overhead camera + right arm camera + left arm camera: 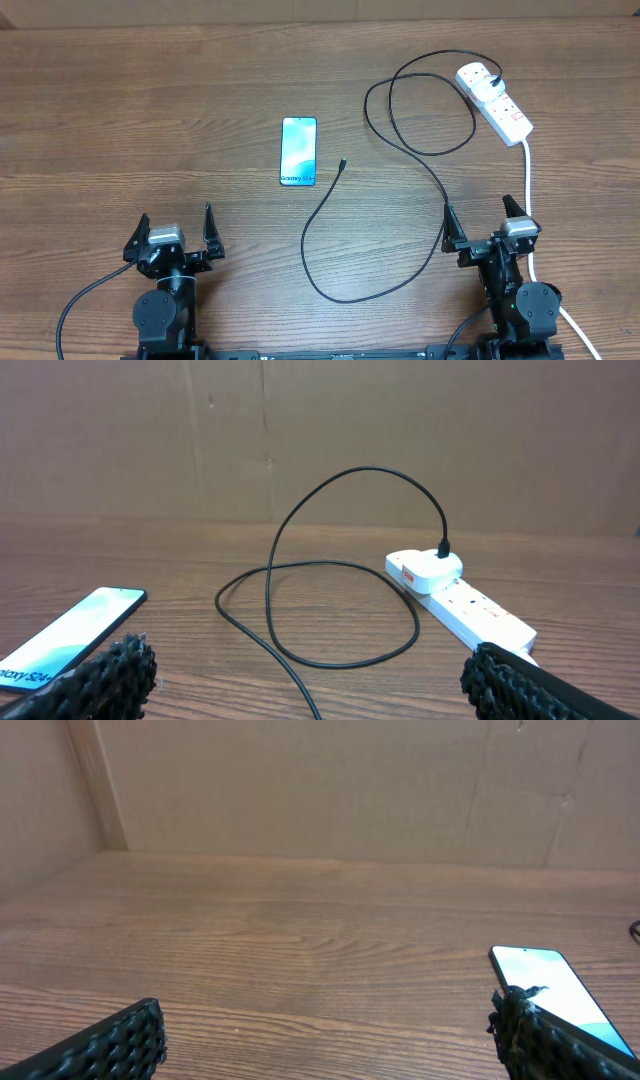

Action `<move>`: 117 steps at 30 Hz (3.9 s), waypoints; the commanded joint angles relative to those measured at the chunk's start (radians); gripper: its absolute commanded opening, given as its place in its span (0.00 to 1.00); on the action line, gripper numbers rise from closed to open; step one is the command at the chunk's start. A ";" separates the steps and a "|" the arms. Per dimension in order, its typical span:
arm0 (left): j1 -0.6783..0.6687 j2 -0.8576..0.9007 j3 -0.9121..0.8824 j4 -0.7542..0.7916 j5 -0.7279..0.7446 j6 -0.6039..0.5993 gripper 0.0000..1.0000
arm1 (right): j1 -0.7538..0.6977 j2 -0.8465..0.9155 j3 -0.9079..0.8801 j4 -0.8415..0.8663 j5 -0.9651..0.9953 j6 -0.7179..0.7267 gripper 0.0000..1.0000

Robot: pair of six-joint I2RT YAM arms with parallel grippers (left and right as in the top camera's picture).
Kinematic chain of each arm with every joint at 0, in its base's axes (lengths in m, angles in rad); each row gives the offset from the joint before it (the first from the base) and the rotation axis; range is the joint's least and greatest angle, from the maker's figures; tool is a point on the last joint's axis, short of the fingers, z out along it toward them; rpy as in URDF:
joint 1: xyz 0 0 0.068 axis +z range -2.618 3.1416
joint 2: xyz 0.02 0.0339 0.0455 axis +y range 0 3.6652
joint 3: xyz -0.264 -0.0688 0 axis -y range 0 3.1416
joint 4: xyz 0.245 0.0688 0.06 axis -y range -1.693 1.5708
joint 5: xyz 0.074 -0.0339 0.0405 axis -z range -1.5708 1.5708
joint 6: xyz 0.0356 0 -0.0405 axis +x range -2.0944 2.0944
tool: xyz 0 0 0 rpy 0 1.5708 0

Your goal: Plug charger to phone and switch on socket

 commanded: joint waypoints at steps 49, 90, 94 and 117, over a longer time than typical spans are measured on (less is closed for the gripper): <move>0.005 -0.009 -0.004 0.003 0.002 0.018 1.00 | -0.003 -0.005 -0.010 0.008 -0.001 0.003 1.00; 0.005 -0.009 -0.004 0.451 0.506 -0.041 1.00 | -0.003 -0.005 -0.010 0.008 -0.001 0.003 1.00; 0.005 -0.009 -0.004 0.595 0.363 -0.042 1.00 | -0.003 -0.005 -0.010 0.008 -0.001 0.003 1.00; 0.005 0.509 0.589 0.446 0.469 -0.042 1.00 | -0.003 -0.005 -0.010 0.008 -0.001 0.003 1.00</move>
